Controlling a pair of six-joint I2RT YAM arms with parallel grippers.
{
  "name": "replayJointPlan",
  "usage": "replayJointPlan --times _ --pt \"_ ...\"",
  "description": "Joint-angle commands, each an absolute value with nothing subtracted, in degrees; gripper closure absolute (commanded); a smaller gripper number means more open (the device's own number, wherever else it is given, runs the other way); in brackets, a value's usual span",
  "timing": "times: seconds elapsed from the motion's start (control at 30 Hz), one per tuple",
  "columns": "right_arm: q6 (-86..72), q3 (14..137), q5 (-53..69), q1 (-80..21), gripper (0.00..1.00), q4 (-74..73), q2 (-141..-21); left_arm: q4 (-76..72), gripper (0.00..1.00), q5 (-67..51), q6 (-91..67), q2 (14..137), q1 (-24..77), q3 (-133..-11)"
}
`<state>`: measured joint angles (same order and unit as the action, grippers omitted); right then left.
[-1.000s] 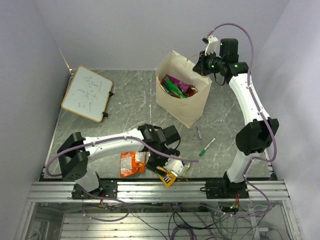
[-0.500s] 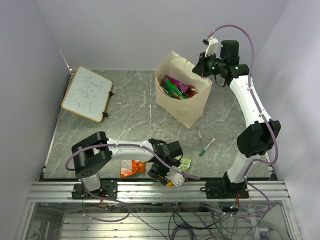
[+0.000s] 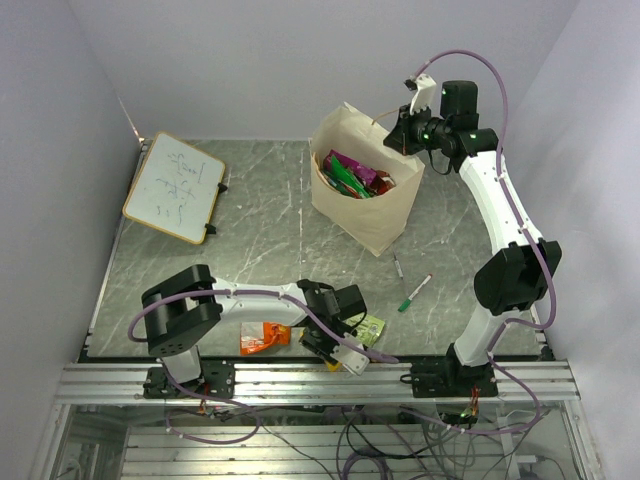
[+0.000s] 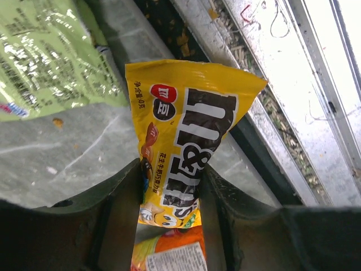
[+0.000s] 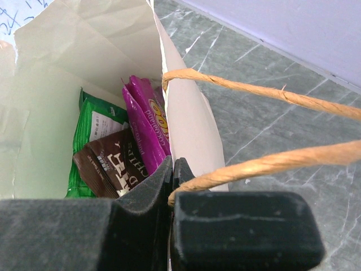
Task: Place the snacks into the paper bag
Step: Pick up the snack from the center of the board, then place the snack in the paper bag.
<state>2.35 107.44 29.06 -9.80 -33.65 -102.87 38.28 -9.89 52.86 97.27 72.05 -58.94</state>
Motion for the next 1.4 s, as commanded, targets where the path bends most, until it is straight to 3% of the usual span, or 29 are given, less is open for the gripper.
replayJointPlan --times 0.0,0.23,0.6,1.03,1.37 --pt "2.41 107.14 30.52 -9.55 1.00 -32.42 -101.01 45.12 0.49 -8.74 53.79 93.06 71.72 -63.85" --pt "3.43 107.18 34.35 -9.63 1.00 -32.57 -100.62 54.53 0.52 -8.97 54.40 90.16 71.65 -73.20" --pt "5.57 107.33 36.99 -11.43 1.00 -33.72 -100.44 63.55 0.53 -7.85 55.23 91.13 67.93 -101.02" --pt "6.51 107.18 37.55 -12.96 1.00 -34.36 -100.17 51.67 0.54 -7.30 47.87 93.77 59.00 -116.38" --pt "8.33 106.00 38.21 -13.61 1.00 -35.06 -99.10 41.95 0.52 -4.56 45.15 96.44 53.39 -117.99"
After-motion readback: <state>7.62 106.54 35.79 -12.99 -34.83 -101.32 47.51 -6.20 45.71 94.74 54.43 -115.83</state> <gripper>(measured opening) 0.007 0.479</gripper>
